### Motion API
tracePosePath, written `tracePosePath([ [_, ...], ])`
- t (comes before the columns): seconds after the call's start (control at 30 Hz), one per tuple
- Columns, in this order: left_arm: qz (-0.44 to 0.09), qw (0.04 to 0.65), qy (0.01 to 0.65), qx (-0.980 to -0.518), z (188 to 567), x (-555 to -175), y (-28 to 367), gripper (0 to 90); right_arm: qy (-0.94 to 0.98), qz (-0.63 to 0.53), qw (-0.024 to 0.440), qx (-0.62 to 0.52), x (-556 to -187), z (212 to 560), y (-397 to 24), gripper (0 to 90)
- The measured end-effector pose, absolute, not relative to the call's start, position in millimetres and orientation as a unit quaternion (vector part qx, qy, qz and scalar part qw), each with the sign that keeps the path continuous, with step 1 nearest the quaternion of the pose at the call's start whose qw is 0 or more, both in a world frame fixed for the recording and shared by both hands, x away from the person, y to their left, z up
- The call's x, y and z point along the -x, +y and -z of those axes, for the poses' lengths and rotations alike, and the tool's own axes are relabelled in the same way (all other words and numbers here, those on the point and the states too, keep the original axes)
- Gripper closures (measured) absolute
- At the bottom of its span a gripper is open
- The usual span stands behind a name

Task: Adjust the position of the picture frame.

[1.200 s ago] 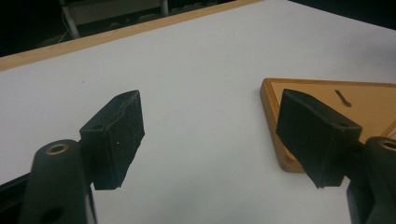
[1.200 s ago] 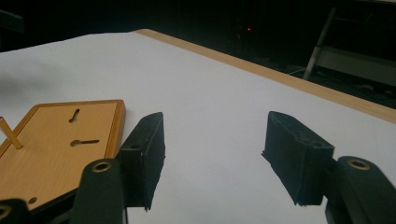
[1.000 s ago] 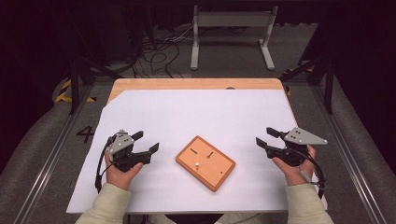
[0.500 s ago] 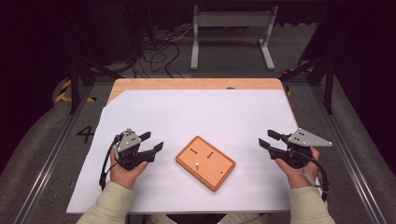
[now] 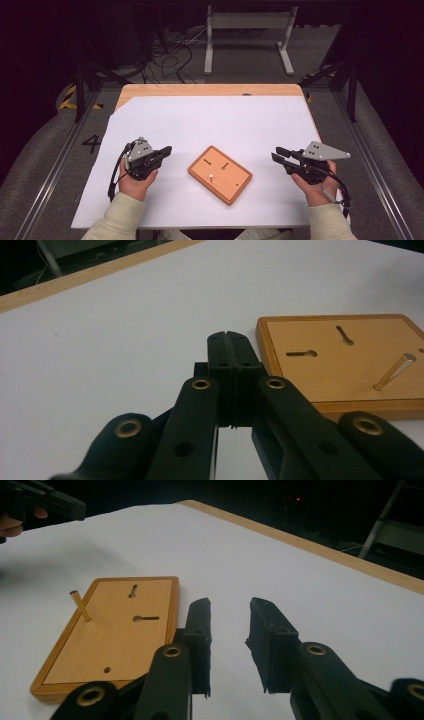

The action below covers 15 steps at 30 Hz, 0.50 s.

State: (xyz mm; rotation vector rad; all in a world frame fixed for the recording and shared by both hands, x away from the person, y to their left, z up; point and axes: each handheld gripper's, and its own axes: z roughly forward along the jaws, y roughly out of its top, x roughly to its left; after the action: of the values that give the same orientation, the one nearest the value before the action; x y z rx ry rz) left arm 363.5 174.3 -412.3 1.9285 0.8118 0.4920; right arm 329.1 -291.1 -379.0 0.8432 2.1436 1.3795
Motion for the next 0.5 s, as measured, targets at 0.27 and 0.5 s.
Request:
tracePosePath([
  [0.27, -0.198, 0.476, 0.334, -0.789, 413, -364, 175, 89.8, 0.8, -0.491, 0.195, -0.284, -324, 372, -270, 85.6],
  [0.5, -0.195, 0.475, 0.333, -0.791, 413, -363, 176, 89.8, 0.823, -0.477, 0.169, -0.259, -321, 372, -246, 90.0],
])
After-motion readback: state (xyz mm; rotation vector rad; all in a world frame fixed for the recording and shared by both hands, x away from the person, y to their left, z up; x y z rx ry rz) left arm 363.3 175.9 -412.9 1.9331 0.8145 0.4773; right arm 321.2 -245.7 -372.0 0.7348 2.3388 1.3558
